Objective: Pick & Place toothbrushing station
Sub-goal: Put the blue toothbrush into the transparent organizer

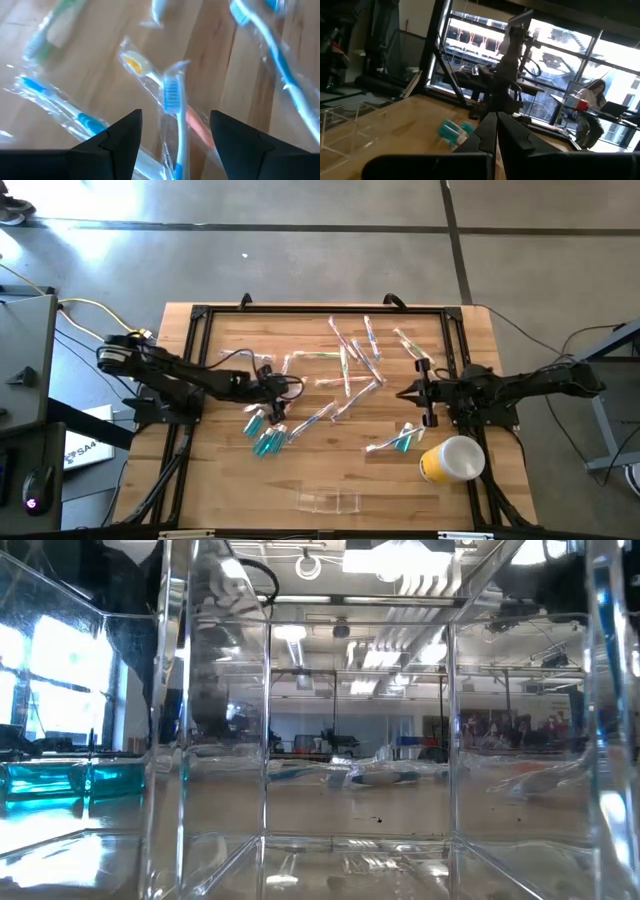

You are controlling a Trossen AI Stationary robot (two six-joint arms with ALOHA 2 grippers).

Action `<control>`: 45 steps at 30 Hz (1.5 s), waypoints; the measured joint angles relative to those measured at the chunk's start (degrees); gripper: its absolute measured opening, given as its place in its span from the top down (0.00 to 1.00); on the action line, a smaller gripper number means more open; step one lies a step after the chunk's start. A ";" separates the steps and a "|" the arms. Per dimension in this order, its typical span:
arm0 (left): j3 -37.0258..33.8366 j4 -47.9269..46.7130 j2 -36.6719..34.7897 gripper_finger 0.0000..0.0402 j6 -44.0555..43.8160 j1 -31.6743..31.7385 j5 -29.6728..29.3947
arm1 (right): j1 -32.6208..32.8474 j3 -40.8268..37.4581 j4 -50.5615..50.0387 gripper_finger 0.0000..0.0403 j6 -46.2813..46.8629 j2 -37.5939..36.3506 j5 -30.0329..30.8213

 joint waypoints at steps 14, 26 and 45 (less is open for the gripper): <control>0.30 -6.03 1.88 0.43 0.14 0.04 -2.43 | 0.00 0.00 0.00 0.98 2.73 4.35 -1.07; 0.30 -6.15 2.08 0.78 1.82 0.02 -2.22 | 0.00 -0.01 0.07 0.98 2.71 4.67 -0.64; 15.46 -29.65 1.76 0.96 2.54 -2.53 -9.89 | 0.00 -0.02 0.04 0.98 5.56 5.93 -0.38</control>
